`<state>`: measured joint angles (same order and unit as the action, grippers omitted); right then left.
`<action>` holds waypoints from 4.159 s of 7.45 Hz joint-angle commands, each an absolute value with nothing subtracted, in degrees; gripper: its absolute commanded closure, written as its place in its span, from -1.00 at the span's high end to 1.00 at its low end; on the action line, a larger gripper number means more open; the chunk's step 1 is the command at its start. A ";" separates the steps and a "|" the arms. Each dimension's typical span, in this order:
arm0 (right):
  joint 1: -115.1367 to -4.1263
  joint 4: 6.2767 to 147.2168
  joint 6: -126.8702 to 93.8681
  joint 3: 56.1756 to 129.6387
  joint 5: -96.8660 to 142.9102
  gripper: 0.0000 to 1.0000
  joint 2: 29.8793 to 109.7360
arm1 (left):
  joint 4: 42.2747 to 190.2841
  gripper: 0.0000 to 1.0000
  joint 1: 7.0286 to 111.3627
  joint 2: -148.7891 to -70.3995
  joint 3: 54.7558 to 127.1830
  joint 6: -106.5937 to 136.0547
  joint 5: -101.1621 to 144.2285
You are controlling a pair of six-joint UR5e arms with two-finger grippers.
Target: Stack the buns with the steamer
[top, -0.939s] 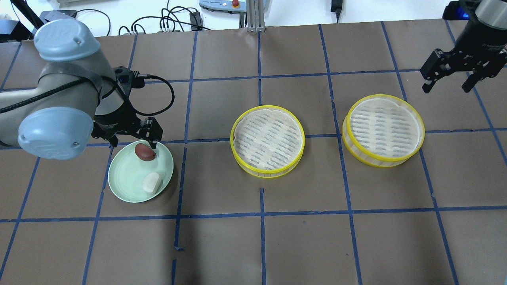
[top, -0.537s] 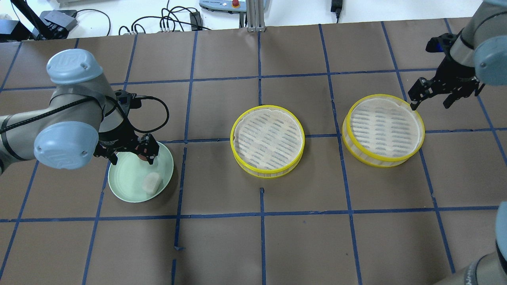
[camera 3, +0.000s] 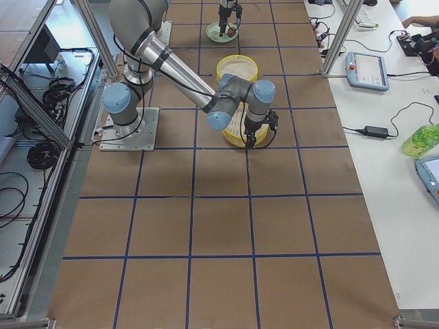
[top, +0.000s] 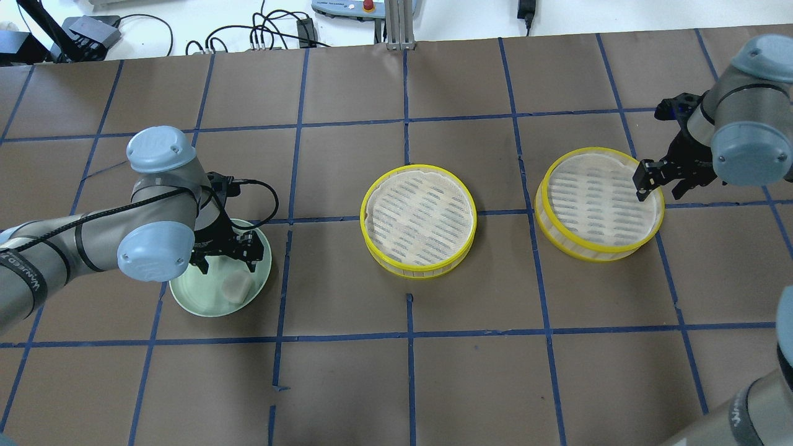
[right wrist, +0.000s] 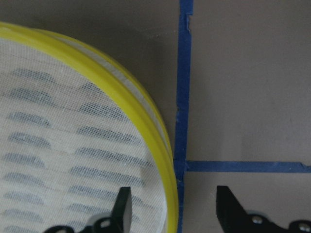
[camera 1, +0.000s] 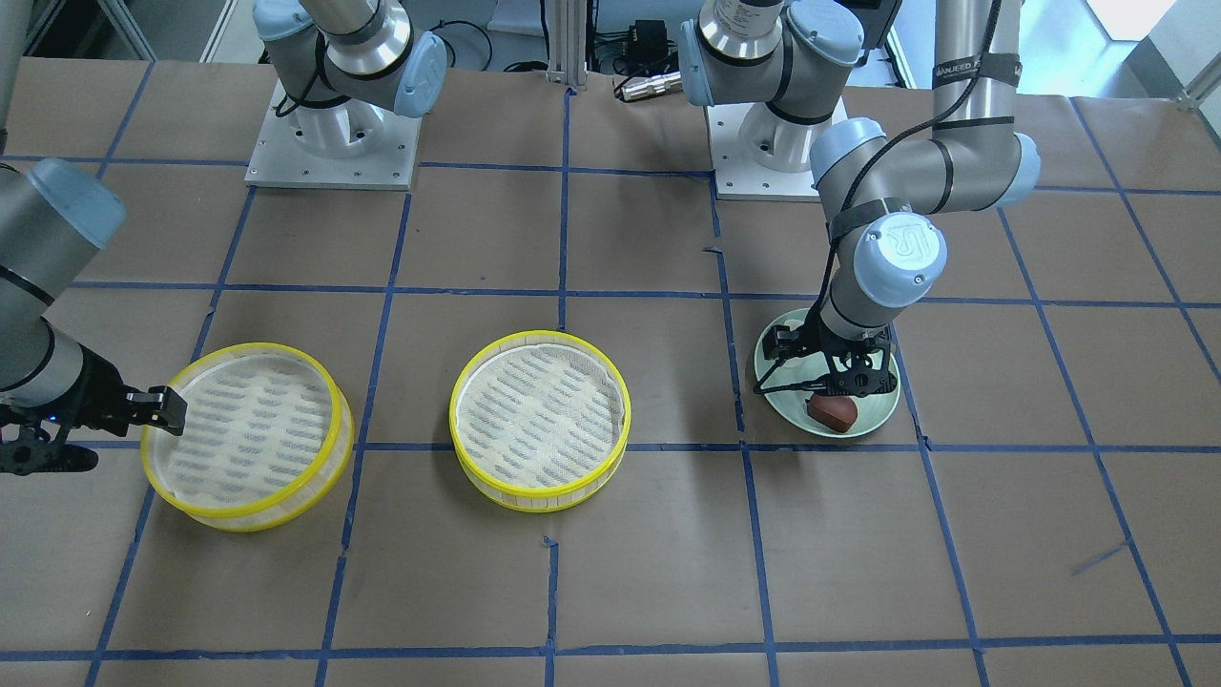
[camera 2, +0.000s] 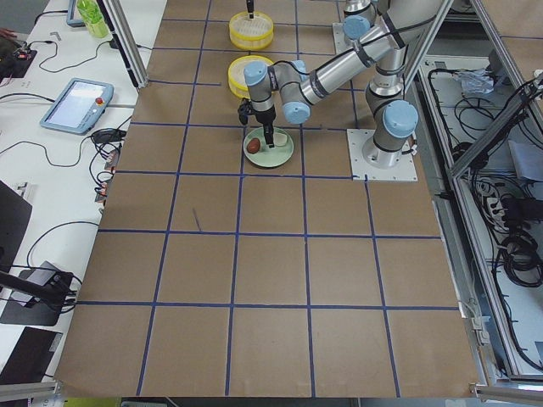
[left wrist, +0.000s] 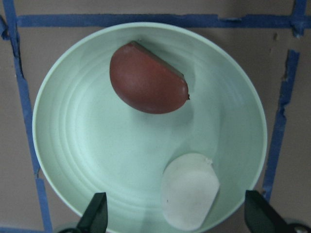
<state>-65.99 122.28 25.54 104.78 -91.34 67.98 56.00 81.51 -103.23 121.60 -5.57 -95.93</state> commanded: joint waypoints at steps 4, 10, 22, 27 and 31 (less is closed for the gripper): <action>-65.57 122.96 26.37 104.85 -90.97 -0.89 67.68 | 55.72 -0.75 81.91 -102.13 121.73 -5.01 -95.54; -65.48 95.20 26.37 92.07 -91.93 -0.89 78.99 | 65.22 -0.99 100.41 -97.98 100.93 20.15 -82.28; -91.46 104.29 -5.30 93.41 -88.51 -0.90 74.27 | 59.44 1.00 92.08 -100.24 104.30 2.03 -85.69; -103.00 111.96 -13.45 97.10 -88.59 -0.90 71.28 | 62.67 0.98 72.86 -100.87 115.40 -23.03 -88.69; -102.92 115.40 -12.57 98.70 -92.10 -0.90 71.10 | 59.68 0.55 73.04 -105.47 115.31 -18.13 -87.98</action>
<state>-102.92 115.18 -12.72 98.54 -90.70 70.96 59.78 72.96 -104.87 115.37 -20.93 -88.29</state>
